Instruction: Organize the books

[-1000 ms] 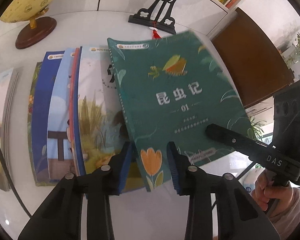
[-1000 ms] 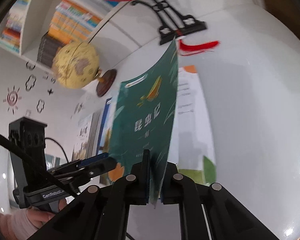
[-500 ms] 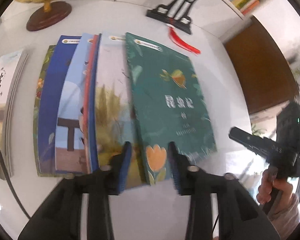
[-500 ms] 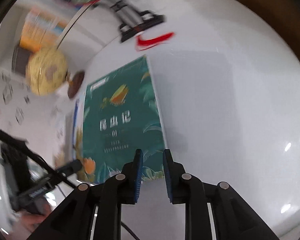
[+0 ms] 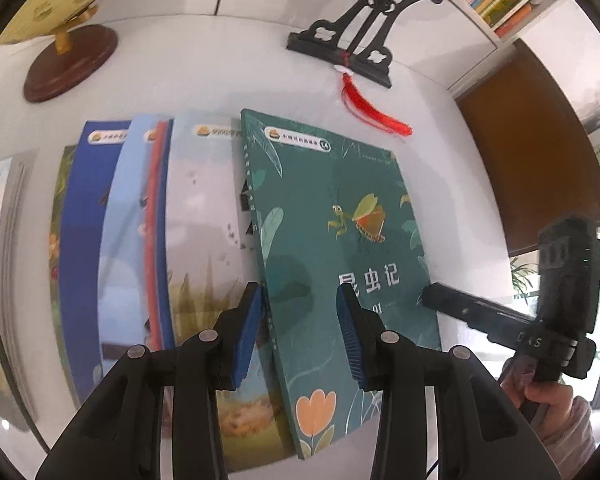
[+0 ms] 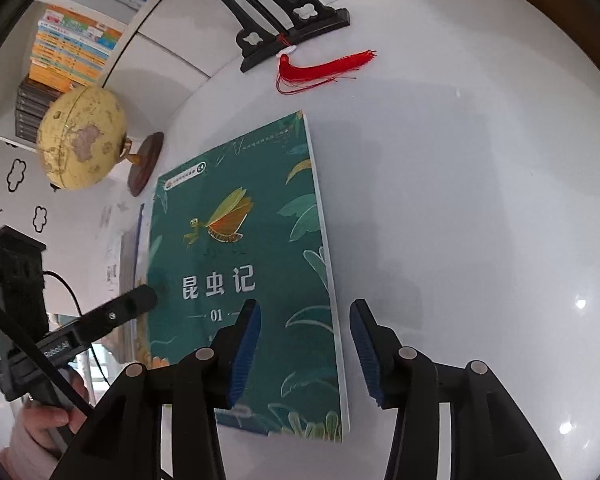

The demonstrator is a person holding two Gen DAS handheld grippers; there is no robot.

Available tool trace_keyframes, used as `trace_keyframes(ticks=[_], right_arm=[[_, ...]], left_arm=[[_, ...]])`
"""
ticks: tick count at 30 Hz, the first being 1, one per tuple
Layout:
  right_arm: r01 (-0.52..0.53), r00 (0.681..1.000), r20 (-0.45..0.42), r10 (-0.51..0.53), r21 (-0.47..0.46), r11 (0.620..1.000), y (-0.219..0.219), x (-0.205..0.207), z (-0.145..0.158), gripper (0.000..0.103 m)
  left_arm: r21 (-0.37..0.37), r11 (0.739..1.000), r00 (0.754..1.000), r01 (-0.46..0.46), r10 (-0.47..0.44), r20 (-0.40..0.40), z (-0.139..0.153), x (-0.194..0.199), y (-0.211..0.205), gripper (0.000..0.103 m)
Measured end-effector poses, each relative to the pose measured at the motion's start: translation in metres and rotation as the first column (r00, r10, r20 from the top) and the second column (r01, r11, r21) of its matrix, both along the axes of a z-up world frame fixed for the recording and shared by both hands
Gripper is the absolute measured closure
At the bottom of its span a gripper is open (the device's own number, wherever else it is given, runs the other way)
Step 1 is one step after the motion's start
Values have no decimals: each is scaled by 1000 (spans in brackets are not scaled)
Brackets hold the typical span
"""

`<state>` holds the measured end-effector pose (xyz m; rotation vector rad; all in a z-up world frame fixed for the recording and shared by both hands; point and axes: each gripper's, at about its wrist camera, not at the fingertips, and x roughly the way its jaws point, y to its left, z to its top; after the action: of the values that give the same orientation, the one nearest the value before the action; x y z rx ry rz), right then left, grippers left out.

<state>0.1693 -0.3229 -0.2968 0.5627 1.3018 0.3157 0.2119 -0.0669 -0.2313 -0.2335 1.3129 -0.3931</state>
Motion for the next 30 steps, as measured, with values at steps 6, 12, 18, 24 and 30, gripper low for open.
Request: trace_keyframes(ticks=[6, 12, 18, 24, 30], right_arm=[[24, 999, 28, -25, 49, 999, -4, 1, -8, 52], [13, 999, 50, -15, 45, 999, -7, -3, -8, 60], [-1, 998, 59, -1, 43, 999, -10, -11, -12, 80], [49, 993, 97, -66, 167, 985, -13, -21, -4, 94], [33, 990, 126, -56, 180, 983, -11, -18, 6, 95]], left_arm=[[-75, 997, 1000, -5, 6, 11, -3, 5, 5, 67], [-133, 991, 999, -35, 35, -6, -4, 6, 9, 67], [-243, 970, 999, 7, -17, -41, -4, 2, -9, 71], [22, 997, 997, 76, -76, -17, 2, -6, -25, 76], [104, 993, 998, 62, -62, -3, 7, -8, -6, 80]])
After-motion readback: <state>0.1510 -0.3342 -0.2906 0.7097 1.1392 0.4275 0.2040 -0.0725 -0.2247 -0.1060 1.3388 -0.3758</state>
